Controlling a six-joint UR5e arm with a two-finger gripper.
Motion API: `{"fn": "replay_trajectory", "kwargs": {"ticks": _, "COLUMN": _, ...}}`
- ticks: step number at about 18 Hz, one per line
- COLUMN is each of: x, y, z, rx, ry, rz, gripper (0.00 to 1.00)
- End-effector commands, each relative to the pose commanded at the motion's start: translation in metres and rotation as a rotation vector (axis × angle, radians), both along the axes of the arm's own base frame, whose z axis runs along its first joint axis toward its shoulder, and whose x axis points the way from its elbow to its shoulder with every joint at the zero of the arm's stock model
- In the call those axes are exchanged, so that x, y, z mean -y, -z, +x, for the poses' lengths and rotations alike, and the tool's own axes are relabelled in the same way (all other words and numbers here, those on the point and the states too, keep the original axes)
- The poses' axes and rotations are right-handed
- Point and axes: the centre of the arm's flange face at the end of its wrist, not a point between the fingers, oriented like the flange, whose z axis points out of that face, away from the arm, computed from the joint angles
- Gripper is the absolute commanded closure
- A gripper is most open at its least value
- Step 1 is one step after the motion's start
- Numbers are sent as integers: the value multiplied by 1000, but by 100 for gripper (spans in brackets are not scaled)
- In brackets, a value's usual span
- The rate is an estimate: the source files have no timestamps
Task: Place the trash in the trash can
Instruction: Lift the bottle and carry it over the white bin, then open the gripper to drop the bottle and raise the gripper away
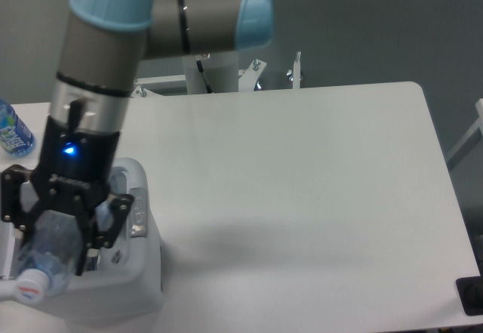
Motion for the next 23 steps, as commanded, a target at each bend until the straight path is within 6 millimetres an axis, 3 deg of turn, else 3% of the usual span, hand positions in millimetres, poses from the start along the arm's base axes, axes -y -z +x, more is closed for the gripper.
{"fn": "replay_trajectory", "kwargs": {"ticks": 5, "x": 4, "y": -11, "z": -10, "rx": -12, "ry": -16, "rz": 15, "gripper": 0}}
{"fn": "replay_trajectory", "kwargs": {"ticks": 9, "x": 46, "y": -46, "z": -77, "rx": -45, "ry": -131, "rz": 57, "gripper": 0}}
{"fn": "replay_trajectory", "kwargs": {"ticks": 11, "x": 77, "y": -62, "z": -122, "rx": -91, "ry": -189, "rz": 73, "gripper": 0}}
{"fn": "replay_trajectory", "kwargs": {"ticks": 15, "x": 133, "y": -75, "z": -186, "rx": -261, "ry": -274, "rz": 8, "gripper": 0}}
{"fn": "replay_trajectory", "kwargs": {"ticks": 19, "x": 165, "y": -68, "z": -214, "rx": -457, "ry": -290, "rz": -234, "gripper": 0}}
{"fn": "replay_trajectory", "kwargs": {"ticks": 23, "x": 181, "y": -57, "z": -216, "rx": -525, "ry": -218, "rz": -427, "gripper": 0}}
